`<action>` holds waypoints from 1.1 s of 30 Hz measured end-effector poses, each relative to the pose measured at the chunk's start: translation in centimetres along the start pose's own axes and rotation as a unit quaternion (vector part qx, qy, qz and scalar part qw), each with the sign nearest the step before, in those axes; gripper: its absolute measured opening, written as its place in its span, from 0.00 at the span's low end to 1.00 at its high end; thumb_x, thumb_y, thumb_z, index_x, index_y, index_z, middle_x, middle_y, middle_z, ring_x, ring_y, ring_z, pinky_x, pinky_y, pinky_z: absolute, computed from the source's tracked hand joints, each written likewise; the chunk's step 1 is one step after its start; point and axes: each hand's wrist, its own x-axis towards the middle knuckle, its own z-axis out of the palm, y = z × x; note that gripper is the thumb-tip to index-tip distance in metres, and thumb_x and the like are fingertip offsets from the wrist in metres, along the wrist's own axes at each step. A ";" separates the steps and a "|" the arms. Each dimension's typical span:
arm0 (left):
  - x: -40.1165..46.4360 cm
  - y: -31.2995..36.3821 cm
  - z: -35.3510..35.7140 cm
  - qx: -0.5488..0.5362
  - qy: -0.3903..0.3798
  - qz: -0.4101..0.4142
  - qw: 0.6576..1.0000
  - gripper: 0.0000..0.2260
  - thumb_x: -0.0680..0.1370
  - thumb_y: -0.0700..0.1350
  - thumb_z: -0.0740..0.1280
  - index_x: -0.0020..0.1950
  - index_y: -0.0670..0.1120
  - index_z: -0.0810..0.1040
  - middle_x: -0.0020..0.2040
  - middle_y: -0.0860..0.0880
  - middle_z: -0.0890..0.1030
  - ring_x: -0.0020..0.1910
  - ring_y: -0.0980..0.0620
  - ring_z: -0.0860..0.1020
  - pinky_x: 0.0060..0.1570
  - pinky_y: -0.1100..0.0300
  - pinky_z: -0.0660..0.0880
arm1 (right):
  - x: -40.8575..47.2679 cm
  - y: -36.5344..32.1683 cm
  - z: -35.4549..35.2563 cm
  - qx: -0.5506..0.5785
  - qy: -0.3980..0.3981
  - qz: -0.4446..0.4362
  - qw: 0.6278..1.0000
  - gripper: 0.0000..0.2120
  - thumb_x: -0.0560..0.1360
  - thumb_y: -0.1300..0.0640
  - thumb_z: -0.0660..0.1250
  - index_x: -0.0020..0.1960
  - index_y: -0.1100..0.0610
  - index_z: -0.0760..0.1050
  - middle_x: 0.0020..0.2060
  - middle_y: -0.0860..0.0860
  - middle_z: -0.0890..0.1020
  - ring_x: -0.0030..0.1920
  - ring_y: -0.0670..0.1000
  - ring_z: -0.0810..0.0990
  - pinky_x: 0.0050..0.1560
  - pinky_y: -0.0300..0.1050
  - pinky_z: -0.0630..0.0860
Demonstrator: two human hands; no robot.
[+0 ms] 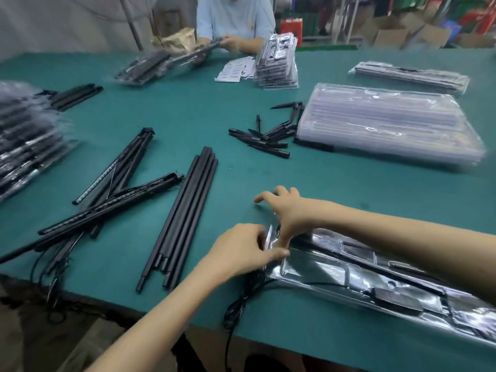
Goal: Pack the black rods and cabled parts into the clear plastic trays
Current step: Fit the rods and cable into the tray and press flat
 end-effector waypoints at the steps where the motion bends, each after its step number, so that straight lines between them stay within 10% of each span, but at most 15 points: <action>1: -0.6 -0.3 0.1 -0.009 0.005 -0.006 1.000 0.19 0.69 0.65 0.69 0.35 0.50 0.70 0.30 0.55 0.73 0.30 0.55 0.70 0.29 0.58 0.64 | -0.3 0.4 -0.1 0.009 0.007 -0.009 1.000 0.51 0.60 0.50 0.81 0.74 0.50 0.55 0.67 0.55 0.61 0.67 0.58 0.60 0.67 0.55 0.66; 12: -1.9 1.1 -1.4 -0.350 -0.152 -0.056 0.923 0.04 0.77 0.35 0.61 0.46 0.43 0.73 0.35 0.44 0.81 0.30 0.51 0.81 0.31 0.63 0.74 | -1.4 2.2 -1.8 0.097 -0.007 0.021 0.995 0.50 0.56 0.37 0.80 0.68 0.55 0.61 0.49 0.46 0.72 0.52 0.51 0.73 0.51 0.43 0.68; 23: -2.2 0.6 1.2 -0.488 -0.080 -0.103 0.863 0.13 0.68 0.35 0.65 0.51 0.38 0.78 0.38 0.39 0.76 0.26 0.45 0.78 0.30 0.59 0.73 | -1.1 2.6 -0.3 0.179 -0.006 0.004 0.984 0.46 0.60 0.47 0.81 0.70 0.52 0.62 0.40 0.41 0.69 0.47 0.47 0.72 0.47 0.39 0.66; 33: -2.3 0.5 2.9 -0.471 -0.017 -0.093 0.877 0.15 0.64 0.38 0.61 0.48 0.41 0.79 0.32 0.40 0.73 0.22 0.46 0.76 0.22 0.63 0.69 | -0.9 0.3 0.4 0.042 0.019 0.072 0.996 0.43 0.60 0.45 0.81 0.65 0.56 0.61 0.62 0.55 0.72 0.64 0.57 0.68 0.61 0.58 0.64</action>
